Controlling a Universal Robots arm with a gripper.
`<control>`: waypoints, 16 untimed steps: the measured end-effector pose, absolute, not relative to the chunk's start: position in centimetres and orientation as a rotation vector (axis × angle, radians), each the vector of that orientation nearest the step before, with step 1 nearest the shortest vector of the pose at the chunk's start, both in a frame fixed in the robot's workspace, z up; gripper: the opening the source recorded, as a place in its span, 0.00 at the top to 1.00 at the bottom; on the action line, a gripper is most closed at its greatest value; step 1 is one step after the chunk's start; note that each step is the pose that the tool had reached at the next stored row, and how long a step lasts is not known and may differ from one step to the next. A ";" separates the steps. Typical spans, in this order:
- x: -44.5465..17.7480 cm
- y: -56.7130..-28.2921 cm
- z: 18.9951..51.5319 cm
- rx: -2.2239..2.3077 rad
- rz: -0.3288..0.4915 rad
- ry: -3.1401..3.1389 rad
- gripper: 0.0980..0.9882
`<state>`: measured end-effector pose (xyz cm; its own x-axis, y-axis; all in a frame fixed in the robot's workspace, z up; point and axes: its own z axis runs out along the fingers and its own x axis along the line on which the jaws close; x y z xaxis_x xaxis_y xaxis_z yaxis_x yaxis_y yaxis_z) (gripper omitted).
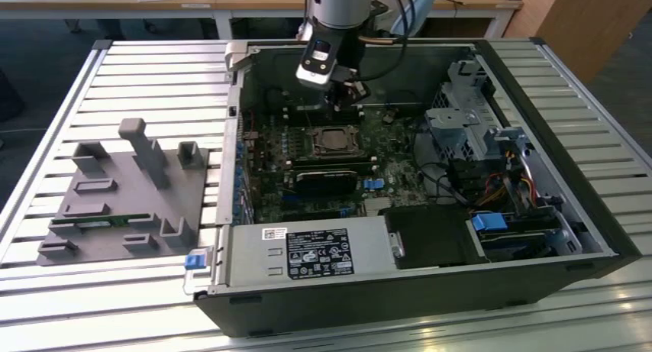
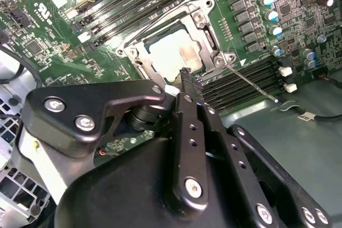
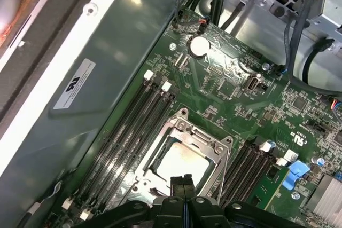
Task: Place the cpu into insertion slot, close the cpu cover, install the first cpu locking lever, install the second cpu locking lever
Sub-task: 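Install the first cpu locking lever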
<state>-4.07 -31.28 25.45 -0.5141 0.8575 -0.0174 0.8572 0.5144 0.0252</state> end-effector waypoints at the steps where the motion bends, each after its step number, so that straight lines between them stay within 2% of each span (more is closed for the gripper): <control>1: -4.1 -31.3 25.4 1.530 0.021 2.712 0.99; 16: -4.1 -31.3 25.4 1.496 0.021 2.731 0.99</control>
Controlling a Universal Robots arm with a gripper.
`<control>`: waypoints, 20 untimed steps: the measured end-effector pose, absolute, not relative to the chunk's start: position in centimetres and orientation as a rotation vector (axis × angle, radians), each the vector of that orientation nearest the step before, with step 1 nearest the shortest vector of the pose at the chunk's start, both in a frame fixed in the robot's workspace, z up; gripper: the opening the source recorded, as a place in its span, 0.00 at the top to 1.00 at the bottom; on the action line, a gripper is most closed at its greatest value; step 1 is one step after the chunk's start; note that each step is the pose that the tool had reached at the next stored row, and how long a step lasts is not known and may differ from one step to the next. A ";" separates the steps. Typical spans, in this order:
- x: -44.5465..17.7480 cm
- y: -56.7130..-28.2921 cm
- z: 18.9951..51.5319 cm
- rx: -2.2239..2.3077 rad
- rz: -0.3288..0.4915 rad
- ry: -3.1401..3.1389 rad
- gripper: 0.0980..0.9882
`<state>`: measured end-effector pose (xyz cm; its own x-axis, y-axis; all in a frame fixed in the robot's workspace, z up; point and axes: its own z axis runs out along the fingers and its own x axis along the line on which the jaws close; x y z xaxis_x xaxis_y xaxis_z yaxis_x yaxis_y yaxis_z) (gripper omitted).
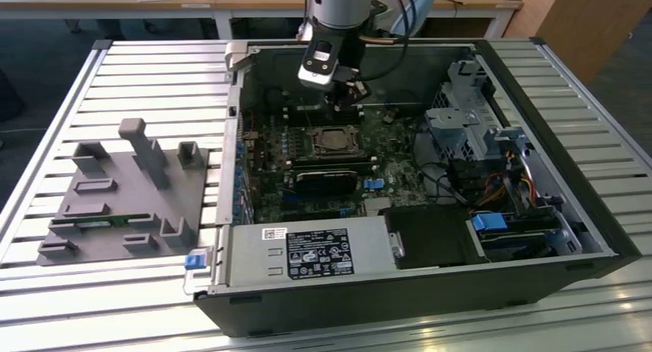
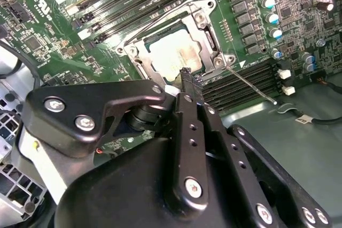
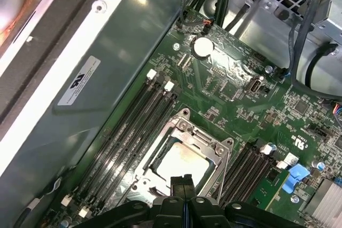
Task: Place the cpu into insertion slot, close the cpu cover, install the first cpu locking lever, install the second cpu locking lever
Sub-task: 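Install the first cpu locking lever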
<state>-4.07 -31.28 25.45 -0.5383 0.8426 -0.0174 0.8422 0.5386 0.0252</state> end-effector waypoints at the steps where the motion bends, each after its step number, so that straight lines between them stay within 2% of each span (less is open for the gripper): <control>1: -4.1 -31.3 25.4 1.494 0.022 2.733 0.99; 20: -4.1 -31.3 25.4 1.422 0.023 2.771 0.99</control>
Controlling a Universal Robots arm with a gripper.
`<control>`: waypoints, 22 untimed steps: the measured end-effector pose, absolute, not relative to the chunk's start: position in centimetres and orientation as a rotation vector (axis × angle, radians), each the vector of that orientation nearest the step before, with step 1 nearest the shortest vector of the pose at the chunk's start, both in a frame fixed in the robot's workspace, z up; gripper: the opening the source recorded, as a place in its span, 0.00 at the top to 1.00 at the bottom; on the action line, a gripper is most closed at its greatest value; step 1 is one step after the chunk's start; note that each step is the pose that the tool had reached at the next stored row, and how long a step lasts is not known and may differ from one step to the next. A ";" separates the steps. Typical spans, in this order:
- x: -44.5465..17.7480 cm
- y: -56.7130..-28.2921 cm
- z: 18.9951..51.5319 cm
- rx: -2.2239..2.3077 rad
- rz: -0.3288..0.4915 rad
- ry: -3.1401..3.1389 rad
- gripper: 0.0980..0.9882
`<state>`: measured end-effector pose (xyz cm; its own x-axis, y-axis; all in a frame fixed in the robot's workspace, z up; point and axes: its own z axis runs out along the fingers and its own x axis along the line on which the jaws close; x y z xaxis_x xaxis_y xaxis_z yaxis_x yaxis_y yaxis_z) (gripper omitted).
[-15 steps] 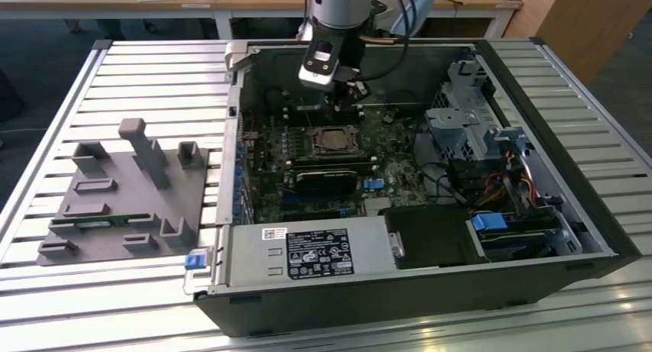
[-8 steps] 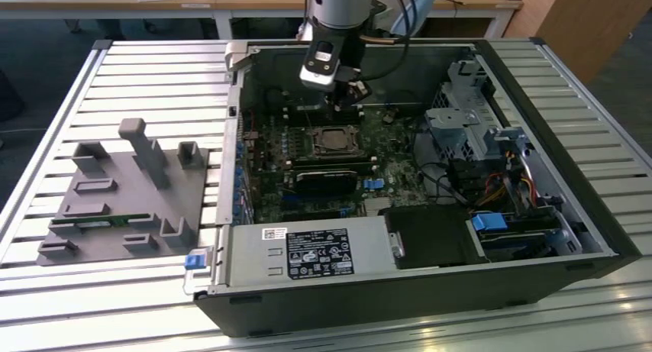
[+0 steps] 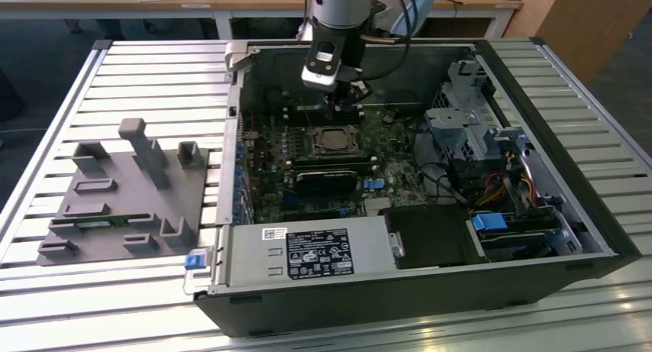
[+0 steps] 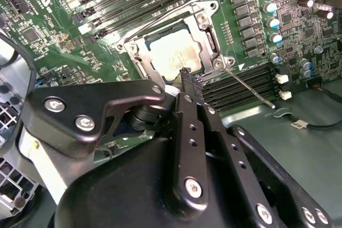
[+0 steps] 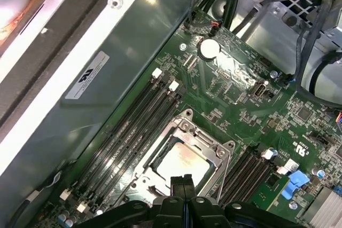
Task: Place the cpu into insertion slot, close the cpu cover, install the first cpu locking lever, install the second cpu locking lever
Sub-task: 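Install the first cpu locking lever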
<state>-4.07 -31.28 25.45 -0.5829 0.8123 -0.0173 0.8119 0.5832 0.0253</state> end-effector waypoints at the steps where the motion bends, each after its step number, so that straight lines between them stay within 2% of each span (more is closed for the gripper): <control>1: -4.1 -31.3 25.4 1.418 0.023 2.773 0.99; 22: -4.1 -31.3 25.4 1.210 0.026 2.871 0.99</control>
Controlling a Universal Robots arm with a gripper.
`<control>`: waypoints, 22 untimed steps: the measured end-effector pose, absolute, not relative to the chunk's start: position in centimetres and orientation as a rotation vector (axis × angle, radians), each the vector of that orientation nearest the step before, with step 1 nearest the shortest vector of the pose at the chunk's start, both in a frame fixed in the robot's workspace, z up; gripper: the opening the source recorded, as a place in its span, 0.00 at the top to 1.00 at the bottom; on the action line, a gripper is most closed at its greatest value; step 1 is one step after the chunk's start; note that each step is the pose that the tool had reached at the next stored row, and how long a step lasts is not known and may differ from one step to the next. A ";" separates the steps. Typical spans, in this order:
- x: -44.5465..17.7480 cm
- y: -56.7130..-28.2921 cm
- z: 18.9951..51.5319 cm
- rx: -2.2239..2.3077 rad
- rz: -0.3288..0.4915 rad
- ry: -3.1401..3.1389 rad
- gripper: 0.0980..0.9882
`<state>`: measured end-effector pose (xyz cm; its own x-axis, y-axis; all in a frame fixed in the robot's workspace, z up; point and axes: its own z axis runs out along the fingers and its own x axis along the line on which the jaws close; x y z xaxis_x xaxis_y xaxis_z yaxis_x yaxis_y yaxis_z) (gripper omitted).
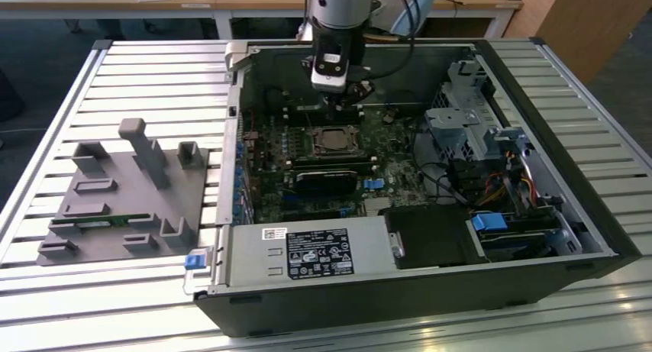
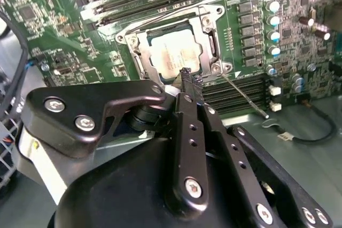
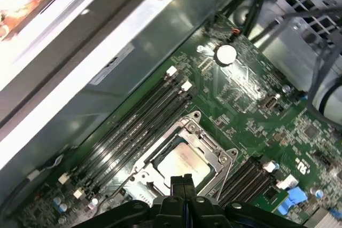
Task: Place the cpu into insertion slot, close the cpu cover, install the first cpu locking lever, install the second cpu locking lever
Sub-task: 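Install the first cpu locking lever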
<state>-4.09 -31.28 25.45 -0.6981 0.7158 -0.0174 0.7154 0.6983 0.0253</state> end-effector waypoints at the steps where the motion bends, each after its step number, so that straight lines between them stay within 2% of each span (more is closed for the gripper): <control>1: -4.1 -31.3 25.4 1.194 0.026 2.878 0.99; 22: -4.1 -31.3 25.4 1.012 0.028 2.948 0.99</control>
<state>-4.09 -31.28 25.45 -0.7888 0.6145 -0.0174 0.6140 0.7889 0.0253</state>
